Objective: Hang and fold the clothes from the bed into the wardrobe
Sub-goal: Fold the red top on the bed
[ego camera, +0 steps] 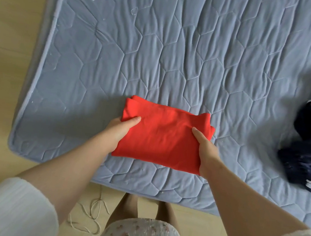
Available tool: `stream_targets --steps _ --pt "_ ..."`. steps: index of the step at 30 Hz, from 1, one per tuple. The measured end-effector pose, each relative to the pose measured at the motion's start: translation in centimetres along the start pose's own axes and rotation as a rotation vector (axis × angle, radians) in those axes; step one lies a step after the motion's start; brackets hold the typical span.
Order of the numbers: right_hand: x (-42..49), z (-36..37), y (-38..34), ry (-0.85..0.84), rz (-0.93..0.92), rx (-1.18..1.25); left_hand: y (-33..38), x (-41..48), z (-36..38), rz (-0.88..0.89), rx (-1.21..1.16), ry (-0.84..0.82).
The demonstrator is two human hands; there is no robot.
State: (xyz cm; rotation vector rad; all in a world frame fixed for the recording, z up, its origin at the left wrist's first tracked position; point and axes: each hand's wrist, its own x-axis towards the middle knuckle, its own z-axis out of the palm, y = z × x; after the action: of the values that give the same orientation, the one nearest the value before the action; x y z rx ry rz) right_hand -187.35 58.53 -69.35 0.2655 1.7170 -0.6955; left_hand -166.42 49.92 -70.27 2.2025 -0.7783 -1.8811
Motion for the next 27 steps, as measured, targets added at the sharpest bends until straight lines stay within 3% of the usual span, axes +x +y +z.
stream_targets --steps 9,14,22,27 --pt "-10.7 1.7 -3.3 -0.287 0.086 -0.081 3.0 -10.4 -7.1 0.054 -0.051 0.119" --pt "-18.7 4.2 -8.5 -0.550 0.067 -0.122 5.9 -17.6 -13.0 -0.059 -0.192 0.017" --pt "-30.6 12.9 -11.8 -0.754 -0.039 -0.314 8.0 -27.8 -23.1 -0.012 -0.507 0.103" --pt "-38.4 20.8 -12.1 -0.934 -0.133 -0.423 8.7 -33.9 -31.7 0.125 -0.733 0.138"
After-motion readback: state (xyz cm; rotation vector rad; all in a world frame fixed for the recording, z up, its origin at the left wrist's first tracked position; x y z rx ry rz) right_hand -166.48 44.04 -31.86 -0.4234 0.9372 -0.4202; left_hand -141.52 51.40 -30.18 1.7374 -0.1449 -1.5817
